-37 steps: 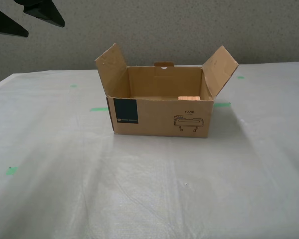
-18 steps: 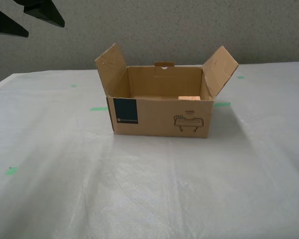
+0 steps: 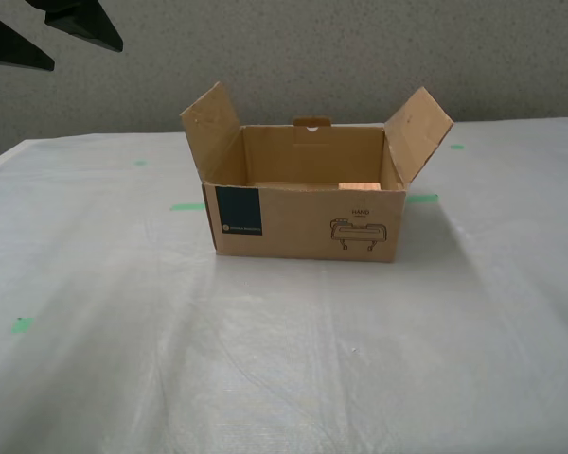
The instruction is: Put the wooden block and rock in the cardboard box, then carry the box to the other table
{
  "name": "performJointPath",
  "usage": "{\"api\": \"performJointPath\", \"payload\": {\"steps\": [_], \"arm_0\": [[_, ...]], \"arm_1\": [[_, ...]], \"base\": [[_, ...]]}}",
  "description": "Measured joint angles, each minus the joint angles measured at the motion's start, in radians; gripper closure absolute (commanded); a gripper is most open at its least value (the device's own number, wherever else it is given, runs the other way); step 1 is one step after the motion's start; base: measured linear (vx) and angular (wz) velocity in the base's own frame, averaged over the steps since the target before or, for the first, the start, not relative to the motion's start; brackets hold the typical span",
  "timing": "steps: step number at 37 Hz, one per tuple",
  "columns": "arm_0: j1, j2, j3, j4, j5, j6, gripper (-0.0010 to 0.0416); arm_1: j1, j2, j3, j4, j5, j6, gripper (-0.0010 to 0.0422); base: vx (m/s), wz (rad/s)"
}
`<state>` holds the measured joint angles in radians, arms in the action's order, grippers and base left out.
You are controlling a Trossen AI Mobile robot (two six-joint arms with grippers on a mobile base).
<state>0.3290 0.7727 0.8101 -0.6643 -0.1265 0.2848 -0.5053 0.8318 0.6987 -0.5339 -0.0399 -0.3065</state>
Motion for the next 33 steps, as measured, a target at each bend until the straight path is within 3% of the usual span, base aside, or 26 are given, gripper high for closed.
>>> {"api": "performJointPath", "payload": {"steps": [33], "arm_0": [[0.0, 0.0, 0.0, 0.0, 0.0, 0.0, 0.0016]], "arm_1": [[0.0, 0.0, 0.0, 0.0, 0.0, 0.0, 0.0023]], "base": [[0.0, 0.0]]}}
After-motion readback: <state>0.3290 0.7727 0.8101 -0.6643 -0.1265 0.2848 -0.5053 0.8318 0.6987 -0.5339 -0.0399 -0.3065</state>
